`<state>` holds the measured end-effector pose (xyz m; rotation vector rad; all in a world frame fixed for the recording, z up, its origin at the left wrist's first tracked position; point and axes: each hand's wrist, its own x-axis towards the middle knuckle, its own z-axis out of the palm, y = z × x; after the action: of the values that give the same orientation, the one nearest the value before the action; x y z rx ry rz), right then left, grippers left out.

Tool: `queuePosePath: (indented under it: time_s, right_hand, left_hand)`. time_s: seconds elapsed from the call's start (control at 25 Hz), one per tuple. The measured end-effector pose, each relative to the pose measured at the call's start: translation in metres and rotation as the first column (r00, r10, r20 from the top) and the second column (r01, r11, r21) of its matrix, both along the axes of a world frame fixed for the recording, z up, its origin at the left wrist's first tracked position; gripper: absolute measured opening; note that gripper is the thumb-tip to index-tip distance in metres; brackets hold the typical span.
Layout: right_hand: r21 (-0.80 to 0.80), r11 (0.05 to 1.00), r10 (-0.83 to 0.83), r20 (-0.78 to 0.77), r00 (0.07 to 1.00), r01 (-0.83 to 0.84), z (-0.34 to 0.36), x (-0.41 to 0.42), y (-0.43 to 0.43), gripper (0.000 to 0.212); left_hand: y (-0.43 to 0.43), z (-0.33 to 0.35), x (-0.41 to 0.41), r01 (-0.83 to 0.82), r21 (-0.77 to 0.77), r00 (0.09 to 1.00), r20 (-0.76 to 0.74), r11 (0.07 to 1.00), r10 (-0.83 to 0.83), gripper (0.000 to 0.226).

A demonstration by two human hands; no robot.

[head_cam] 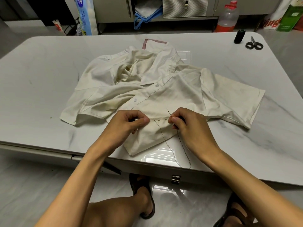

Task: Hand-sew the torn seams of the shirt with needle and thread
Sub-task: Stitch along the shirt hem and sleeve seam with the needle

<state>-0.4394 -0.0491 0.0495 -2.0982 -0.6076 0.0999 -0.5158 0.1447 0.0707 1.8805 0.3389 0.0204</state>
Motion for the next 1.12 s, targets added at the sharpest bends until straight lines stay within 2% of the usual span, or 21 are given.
queuePosePath:
  time_s: [0.12, 0.2, 0.32, 0.4, 0.72, 1.12]
  right_hand:
    - [0.04, 0.999, -0.014, 0.276, 0.961, 0.003, 0.006, -0.01, 0.001, 0.012]
    - [0.022, 0.998, 0.047, 0.325, 0.944, -0.057, 0.01, -0.021, 0.003, 0.011]
    - [-0.045, 0.985, 0.169, 0.153, 0.974, -0.164, 0.009, -0.03, 0.007, 0.012]
    - [-0.064, 0.982, 0.183, 0.094, 0.979, -0.178, 0.007, -0.03, 0.007, 0.015]
    - [-0.034, 0.988, 0.151, 0.006, 0.988, -0.151, 0.012, -0.029, 0.011, 0.022]
    - [-0.036, 0.987, 0.16, 0.009, 0.987, -0.159, 0.015, -0.03, 0.011, 0.025]
  left_hand:
    - [0.001, 0.0, 0.0, -0.02, -0.005, 1.0, 0.014, 1.0, 0.02, 0.014]
    - [0.0, 0.0, 0.0, -0.018, -0.01, 1.0, 0.016, 1.0, 0.018, 0.014]
    - [-0.001, 0.001, 0.0, -0.009, -0.009, 1.0, 0.019, 1.0, 0.009, 0.013]
    - [-0.001, 0.001, -0.001, -0.003, -0.015, 1.0, 0.026, 1.0, 0.003, 0.013]
    - [0.0, 0.001, 0.0, 0.011, -0.033, 0.999, 0.048, 0.999, -0.01, 0.011]
    - [0.001, -0.001, 0.0, 0.019, -0.013, 0.998, 0.053, 1.0, -0.018, 0.01]
